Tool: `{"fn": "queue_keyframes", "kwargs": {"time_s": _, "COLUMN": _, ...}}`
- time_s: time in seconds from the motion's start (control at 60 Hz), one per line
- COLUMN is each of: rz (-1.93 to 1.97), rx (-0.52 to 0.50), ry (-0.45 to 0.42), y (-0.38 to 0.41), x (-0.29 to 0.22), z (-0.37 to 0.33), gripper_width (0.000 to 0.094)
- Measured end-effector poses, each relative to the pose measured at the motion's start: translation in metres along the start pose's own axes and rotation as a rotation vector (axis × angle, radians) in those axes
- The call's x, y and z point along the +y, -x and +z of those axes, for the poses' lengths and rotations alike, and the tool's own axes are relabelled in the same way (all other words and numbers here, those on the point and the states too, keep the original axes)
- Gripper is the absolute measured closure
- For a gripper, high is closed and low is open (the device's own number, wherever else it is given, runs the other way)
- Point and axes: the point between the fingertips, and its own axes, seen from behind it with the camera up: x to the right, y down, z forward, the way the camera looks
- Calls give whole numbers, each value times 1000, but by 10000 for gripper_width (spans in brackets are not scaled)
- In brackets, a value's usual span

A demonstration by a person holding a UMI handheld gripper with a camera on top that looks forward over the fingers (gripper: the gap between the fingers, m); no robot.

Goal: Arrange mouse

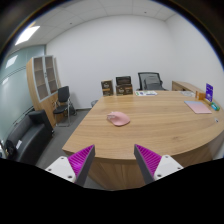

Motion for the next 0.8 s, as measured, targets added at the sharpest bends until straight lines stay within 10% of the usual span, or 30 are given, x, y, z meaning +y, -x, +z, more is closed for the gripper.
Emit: {"fn": "queue_keyframes", "kwargs": {"time_s": 0.8, "rz": -101, "rx": -110, "ry": 106, "y": -36, "x": -73, "z": 258, "gripper_width": 98}}
